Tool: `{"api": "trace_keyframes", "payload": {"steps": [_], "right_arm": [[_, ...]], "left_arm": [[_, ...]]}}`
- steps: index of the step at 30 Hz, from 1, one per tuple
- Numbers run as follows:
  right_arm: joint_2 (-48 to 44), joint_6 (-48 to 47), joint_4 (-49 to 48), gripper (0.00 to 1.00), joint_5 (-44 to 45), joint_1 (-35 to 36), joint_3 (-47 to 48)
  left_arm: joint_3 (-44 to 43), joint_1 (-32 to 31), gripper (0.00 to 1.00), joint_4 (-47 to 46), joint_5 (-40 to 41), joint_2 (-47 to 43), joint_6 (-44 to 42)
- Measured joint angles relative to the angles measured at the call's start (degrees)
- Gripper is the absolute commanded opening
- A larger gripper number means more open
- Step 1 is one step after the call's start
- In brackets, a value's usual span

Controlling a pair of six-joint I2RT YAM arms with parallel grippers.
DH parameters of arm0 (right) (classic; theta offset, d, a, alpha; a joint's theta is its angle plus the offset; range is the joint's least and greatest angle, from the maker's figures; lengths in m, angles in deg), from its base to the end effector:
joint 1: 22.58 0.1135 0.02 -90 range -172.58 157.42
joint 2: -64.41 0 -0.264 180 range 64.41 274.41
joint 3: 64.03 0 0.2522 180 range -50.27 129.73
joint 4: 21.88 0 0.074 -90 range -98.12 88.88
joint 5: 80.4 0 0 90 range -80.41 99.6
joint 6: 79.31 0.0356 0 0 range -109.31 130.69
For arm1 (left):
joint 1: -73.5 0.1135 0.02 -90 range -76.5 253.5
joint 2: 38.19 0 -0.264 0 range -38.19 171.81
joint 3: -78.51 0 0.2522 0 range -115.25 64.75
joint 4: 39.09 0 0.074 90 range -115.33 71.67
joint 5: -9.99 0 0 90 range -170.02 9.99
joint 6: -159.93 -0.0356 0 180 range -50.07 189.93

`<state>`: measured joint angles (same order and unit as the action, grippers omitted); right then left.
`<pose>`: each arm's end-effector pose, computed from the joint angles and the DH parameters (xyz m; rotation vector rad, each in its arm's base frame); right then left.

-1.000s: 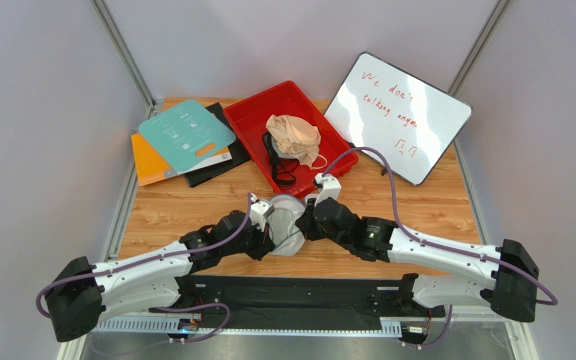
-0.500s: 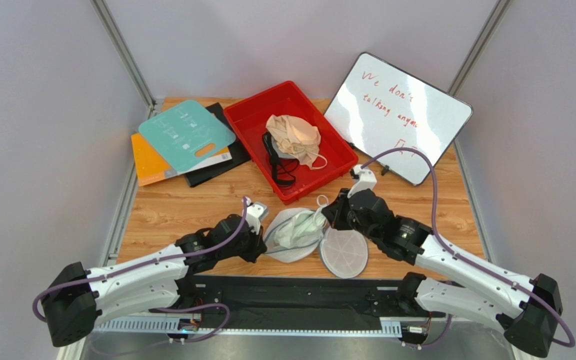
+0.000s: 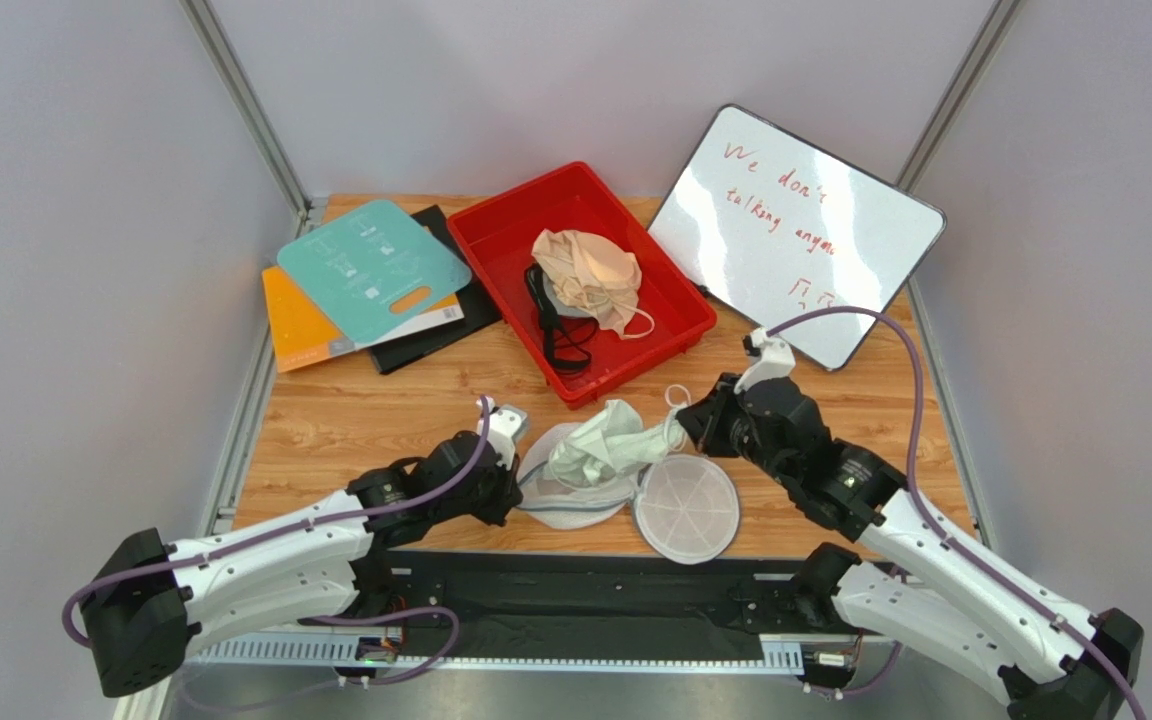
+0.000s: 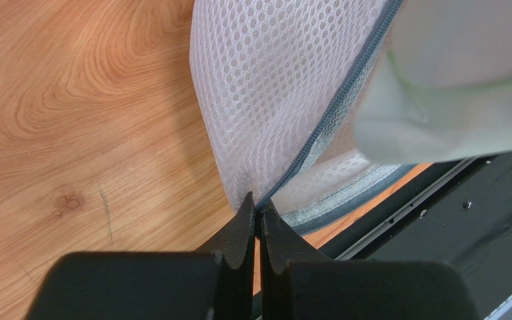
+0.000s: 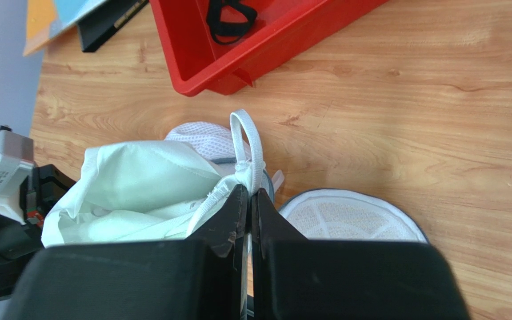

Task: Unzip the laundry bag and remove the bra
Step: Pick up the bra from the laundry bag, then place the bra in the bin.

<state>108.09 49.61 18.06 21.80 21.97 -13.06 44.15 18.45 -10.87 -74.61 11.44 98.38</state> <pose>0.1270 0.1145 0.2691 0.0203 2.1922 0.6223 0.1011 -0.1388 0.1729 0.5066 2.3551 -0.6045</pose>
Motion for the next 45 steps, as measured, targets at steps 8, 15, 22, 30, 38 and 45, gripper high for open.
{"api": "trace_keyframes", "payload": {"steps": [8,15,22,30,38,45], "right_arm": [[-4.3,-1.8,1.9,0.0,-2.5,-2.1,3.8],[-3.3,-6.7,5.4,0.0,-1.8,-3.4,15.0],[4.4,-13.7,6.7,0.0,-0.5,-5.9,30.6],[18.9,-20.0,5.6,0.0,-4.7,-13.2,43.7],[34.8,-23.8,0.9,0.0,-9.5,-15.6,51.1],[46.9,-24.6,-1.0,0.0,-9.0,-15.9,52.9]], "left_arm": [[0.0,0.0,0.0,0.2,0.6,-0.4,0.8],[-0.6,0.0,0.0,-0.3,0.2,0.8,1.0],[-2.0,0.0,0.0,-1.7,-0.5,1.3,1.0],[-3.6,0.0,0.0,-3.8,-1.1,1.9,1.0],[-3.6,0.0,0.0,-4.7,-1.9,2.0,1.0],[-3.6,0.0,0.0,-5.9,-2.4,2.6,1.2]]}}
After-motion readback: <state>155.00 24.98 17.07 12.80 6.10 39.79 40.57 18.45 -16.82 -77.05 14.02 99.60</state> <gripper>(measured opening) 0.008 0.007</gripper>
